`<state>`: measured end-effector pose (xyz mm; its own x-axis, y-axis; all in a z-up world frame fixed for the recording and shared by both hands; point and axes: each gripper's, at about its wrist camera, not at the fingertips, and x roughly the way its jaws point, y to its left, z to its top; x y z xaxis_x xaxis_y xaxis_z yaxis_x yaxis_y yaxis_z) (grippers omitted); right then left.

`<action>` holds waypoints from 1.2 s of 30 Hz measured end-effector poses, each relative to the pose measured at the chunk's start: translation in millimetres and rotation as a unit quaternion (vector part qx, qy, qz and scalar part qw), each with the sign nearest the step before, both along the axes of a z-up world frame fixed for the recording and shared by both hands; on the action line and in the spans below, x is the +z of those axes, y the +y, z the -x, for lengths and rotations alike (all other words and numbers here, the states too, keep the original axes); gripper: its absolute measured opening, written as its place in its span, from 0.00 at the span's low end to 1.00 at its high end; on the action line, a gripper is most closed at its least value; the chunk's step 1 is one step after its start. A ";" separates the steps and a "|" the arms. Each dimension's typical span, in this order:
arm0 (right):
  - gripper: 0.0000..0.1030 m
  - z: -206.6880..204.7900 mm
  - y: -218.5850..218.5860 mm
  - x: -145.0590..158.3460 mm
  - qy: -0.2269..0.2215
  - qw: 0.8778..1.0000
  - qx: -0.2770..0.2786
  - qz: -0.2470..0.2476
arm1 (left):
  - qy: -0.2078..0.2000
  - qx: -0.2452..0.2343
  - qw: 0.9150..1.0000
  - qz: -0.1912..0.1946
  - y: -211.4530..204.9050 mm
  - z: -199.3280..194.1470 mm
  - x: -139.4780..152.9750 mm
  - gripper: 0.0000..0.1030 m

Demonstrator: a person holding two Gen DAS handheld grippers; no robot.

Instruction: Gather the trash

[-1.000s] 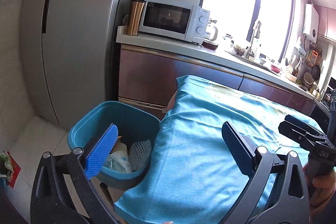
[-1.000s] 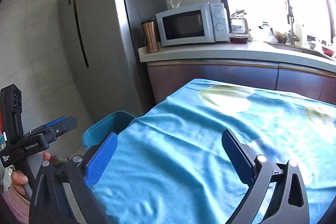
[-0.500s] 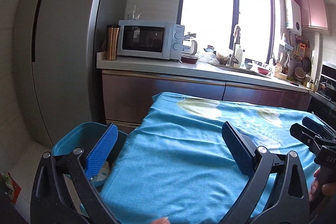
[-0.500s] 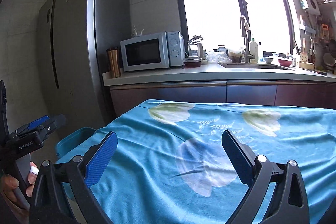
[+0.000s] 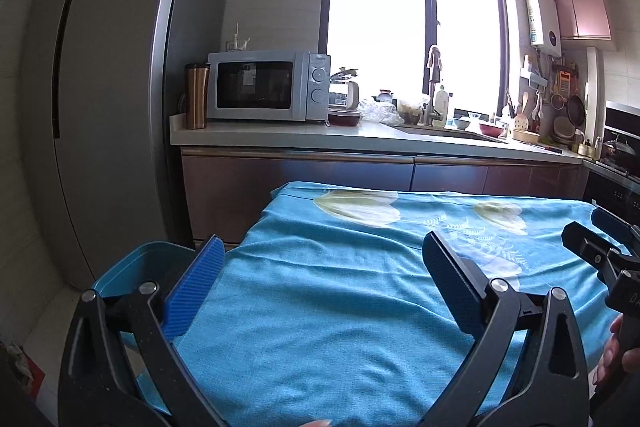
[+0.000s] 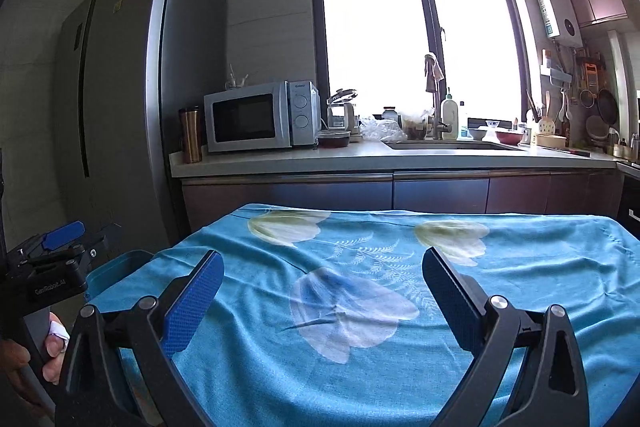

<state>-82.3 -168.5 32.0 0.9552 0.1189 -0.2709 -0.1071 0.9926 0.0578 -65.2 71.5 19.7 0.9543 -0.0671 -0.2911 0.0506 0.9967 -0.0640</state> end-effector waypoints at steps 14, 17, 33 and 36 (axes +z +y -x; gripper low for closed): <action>0.93 6.9 -2.7 1.5 -0.007 1.000 -0.007 0.006 | -0.008 0.002 1.000 -0.005 -4.0 3.1 0.5 0.94; 0.93 8.1 -4.1 1.9 -0.008 1.000 -0.010 0.005 | -0.010 0.003 1.000 -0.006 -3.5 3.3 1.0 0.95; 0.93 9.4 -6.5 3.8 -0.011 1.000 -0.015 0.009 | -0.012 0.009 1.000 -0.009 -3.7 2.0 1.0 0.94; 0.93 9.2 -8.0 4.2 -0.012 1.000 -0.017 0.009 | -0.012 0.010 1.000 -0.010 -4.0 1.9 0.4 0.94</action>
<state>-91.5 -176.5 36.2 0.9648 0.0822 -0.2499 -0.0752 0.9965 0.0373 -67.1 67.5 20.1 0.9621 -0.0430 -0.2694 0.0323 0.9985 -0.0440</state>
